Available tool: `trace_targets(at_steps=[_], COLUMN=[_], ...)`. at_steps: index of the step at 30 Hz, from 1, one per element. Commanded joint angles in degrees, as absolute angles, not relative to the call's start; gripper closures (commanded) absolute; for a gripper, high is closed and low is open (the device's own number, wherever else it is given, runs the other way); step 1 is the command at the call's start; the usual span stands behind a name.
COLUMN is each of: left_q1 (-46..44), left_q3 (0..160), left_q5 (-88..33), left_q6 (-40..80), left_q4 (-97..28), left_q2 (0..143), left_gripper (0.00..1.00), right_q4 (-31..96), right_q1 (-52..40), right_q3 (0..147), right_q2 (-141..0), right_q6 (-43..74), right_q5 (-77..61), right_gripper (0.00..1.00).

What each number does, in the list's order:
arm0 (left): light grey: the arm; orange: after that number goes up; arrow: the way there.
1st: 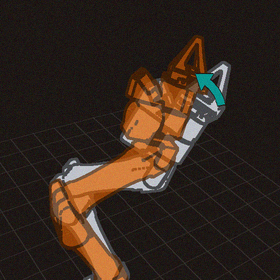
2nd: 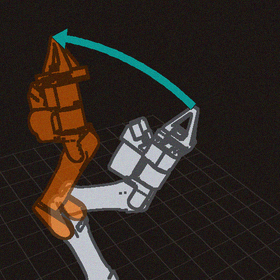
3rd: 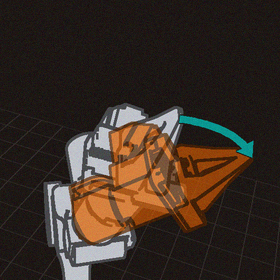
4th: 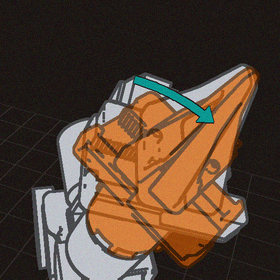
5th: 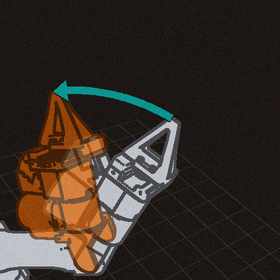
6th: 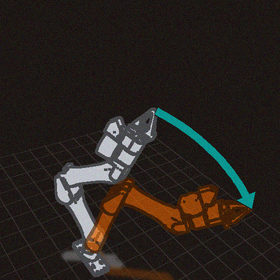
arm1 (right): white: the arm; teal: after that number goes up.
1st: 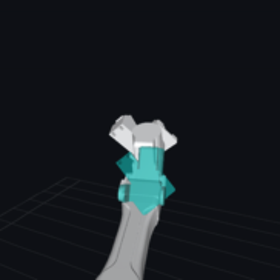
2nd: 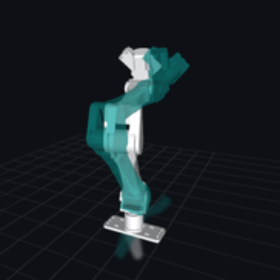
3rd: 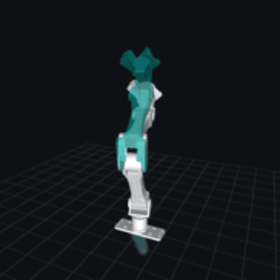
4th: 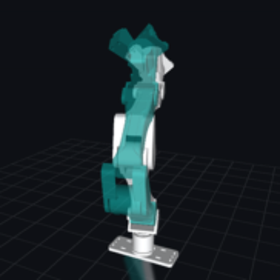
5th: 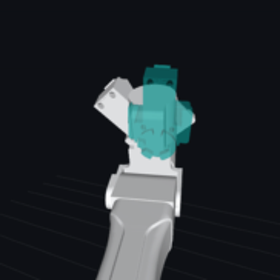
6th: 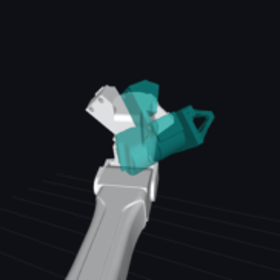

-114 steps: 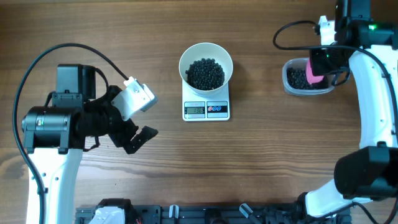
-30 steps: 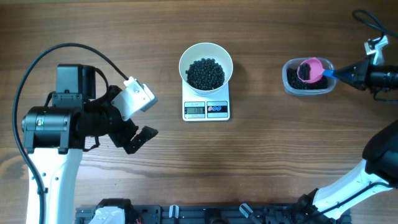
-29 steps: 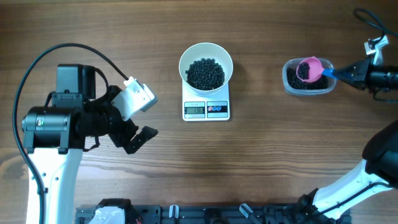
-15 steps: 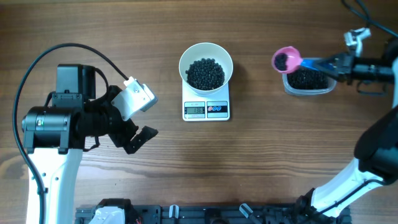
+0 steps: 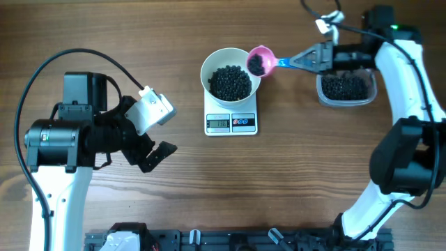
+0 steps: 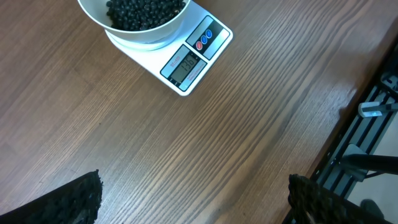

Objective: Scoop item into bowl and weigh 150g on scale
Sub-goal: 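Carry the filled scoop left over the white bowl, then tilt the scoop over the bowl to pour beans in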

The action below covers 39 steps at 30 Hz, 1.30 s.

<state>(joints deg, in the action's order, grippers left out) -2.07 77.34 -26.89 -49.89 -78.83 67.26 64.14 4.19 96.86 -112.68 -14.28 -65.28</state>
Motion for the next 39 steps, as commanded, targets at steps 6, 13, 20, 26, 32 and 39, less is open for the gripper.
trace_targets(at_steps=[6, 13, 20, 26, 32, 39], left_q1=[-1.58, -1.58, -1.58, -1.58, -1.58, -1.58], left_q3=[78.24, 78.24, 78.24, 78.24, 78.24, 78.24], left_q5=[-27.4, -27.4, -27.4, -27.4, -27.4, -27.4], left_q6=[-50.78, -50.78, -50.78, -50.78, -50.78, -50.78], left_q4=[-78.72, -78.72, -78.72, -78.7, -78.72, -78.72], left_q2=[66.74, 66.74, 66.74, 66.74, 66.74, 66.74], left_gripper=[0.0, 0.0, 0.0, 0.0, 0.0, 0.0], right_q4=[56.49, 51.44, 50.57, 49.6, 48.51, 48.38], right_q1=[-6.68, -14.2, -23.07, -27.57, -30.09, -32.38], right_q3=[98.61, 98.63, 98.63, 98.67, 98.7, 98.7], right_q2=[-109.54, -106.13, -105.84, -105.45, -104.03, -103.9], right_q6=[-9.69, -8.4, -11.9, -13.04, -15.16, -19.18], right_q5=[-46.94, -27.46, -7.79, 3.31, 8.58, 11.75], right_gripper=[0.95, 0.95, 0.95, 0.96, 0.95, 0.96])
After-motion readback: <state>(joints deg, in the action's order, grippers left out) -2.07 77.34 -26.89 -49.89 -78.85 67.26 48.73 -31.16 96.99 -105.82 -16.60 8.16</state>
